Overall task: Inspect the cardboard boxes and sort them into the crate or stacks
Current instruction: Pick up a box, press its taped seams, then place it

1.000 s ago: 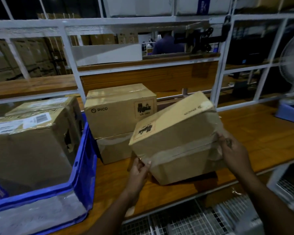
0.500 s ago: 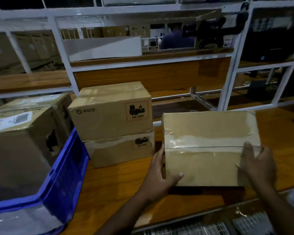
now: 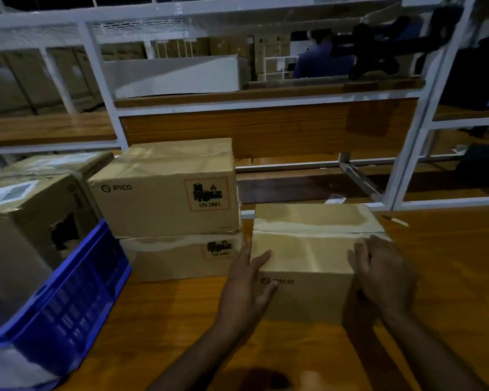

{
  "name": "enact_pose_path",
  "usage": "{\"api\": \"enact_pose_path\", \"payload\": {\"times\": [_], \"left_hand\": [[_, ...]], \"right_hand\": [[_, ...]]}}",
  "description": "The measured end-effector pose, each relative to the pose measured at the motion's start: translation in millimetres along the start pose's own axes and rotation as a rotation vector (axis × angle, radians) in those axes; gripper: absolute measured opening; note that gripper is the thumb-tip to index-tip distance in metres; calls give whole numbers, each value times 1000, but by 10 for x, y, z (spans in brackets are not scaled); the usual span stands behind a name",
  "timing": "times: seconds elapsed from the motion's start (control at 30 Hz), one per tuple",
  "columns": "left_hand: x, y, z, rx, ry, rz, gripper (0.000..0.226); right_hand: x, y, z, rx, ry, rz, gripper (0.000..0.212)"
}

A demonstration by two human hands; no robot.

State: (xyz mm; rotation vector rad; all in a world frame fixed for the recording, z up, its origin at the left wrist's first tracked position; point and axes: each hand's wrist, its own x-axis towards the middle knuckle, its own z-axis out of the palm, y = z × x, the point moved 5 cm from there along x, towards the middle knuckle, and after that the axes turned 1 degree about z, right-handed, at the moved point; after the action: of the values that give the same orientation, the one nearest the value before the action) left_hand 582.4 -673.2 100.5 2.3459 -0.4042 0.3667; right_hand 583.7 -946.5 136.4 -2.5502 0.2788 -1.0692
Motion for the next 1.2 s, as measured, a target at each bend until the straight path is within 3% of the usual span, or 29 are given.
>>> {"api": "enact_pose_path", "payload": {"times": [0.07,0.17,0.3,0.47,0.67,1.2], "left_hand": [[19,168,13,197,34,112,52],[52,393,171,360,-13,264,55],[93,451,459,542,-58,324,63],[232,228,502,586,-128,362,72],[575,95,528,603,-125,366,64],[1079,-84,587,612,-139,372,90]], "right_hand": [[-26,15,19,6,33,-139,38],[-68,64,112,32,9,-315,40],[-106,110,404,92,-105,-283,47],[-64,46,618,62,-173,-243,55],[126,-79,761,34,-247,-223,57],[553,-89,1128,-85,-318,-278,67]]}}
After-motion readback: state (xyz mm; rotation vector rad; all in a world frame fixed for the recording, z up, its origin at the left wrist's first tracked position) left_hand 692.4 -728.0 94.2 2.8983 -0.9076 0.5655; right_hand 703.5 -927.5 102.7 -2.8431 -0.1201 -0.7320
